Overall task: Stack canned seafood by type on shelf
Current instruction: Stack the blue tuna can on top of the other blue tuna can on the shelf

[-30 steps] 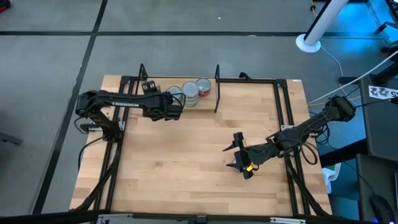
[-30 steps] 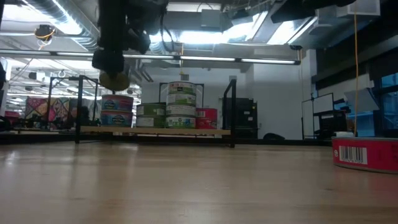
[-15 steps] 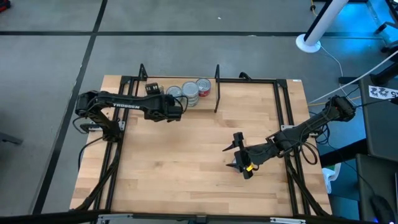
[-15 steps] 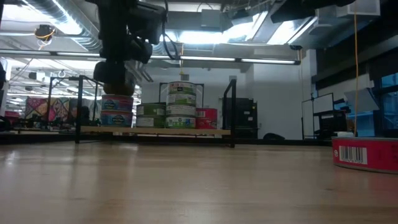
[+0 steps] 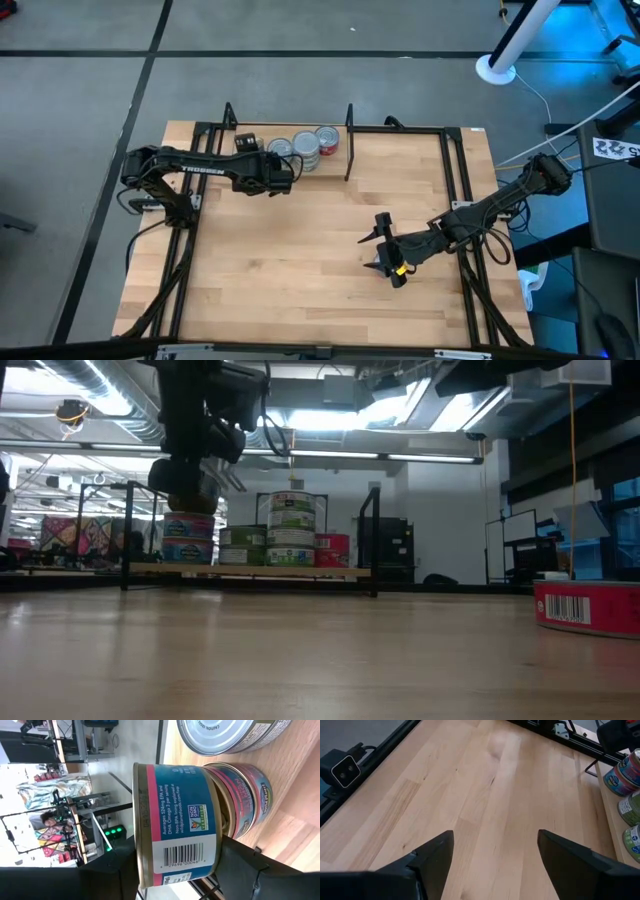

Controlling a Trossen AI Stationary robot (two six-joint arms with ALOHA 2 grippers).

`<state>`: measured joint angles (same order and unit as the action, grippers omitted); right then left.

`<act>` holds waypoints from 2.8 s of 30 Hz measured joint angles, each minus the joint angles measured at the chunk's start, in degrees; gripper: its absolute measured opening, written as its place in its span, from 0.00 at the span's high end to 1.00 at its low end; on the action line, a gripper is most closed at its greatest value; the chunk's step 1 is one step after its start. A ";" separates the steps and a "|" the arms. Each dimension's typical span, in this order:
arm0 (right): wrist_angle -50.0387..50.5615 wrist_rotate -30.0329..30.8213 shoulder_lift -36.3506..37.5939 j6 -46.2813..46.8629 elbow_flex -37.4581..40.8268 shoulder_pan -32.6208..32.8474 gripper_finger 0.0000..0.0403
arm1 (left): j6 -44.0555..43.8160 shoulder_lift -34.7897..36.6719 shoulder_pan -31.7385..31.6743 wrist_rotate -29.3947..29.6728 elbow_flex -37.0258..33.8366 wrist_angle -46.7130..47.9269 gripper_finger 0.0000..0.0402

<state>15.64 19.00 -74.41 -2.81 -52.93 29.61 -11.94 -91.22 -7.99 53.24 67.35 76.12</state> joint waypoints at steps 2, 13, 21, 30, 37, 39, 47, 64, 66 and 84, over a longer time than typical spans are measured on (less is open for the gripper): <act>0.00 0.00 0.00 0.00 0.00 0.00 0.28 | -0.42 0.00 0.00 -0.05 0.00 0.00 0.48; 0.00 0.00 0.00 -0.02 0.00 0.00 0.28 | -2.21 -0.02 0.00 -0.29 0.00 -0.04 0.48; 0.00 0.00 0.00 -0.02 0.00 0.00 0.28 | -3.07 -0.05 -0.02 -0.23 0.00 -0.04 0.48; 0.01 -0.07 -0.02 -0.02 0.00 0.00 0.28 | -4.30 -0.11 -1.01 0.41 -0.04 -0.03 0.48; 0.02 -0.09 -0.02 -0.04 0.00 0.00 0.28 | -5.93 -0.11 -1.25 0.63 -0.04 -0.28 0.48; 0.02 -0.09 -0.02 -0.04 0.00 0.00 0.28 | -5.74 -0.11 -1.54 0.40 -0.04 -0.27 0.48; 0.02 -0.11 -0.02 -0.04 0.00 0.00 0.28 | -5.73 -0.11 -2.95 -0.73 -0.02 0.00 0.48; 0.03 -0.13 -0.02 -0.04 0.00 0.00 0.28 | -3.47 -0.16 -2.56 -1.98 -0.09 0.18 0.37; 0.02 -0.13 -0.02 -0.04 0.00 0.00 0.28 | -3.24 -0.20 -2.56 -1.91 -0.11 0.30 0.33; 0.03 -0.15 -0.02 -0.04 0.00 0.00 0.28 | -5.35 -0.17 -2.19 -1.95 -0.11 8.36 0.28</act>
<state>15.67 18.85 -74.43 -2.85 -52.93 29.61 -17.29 -91.39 -10.17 51.29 67.24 84.47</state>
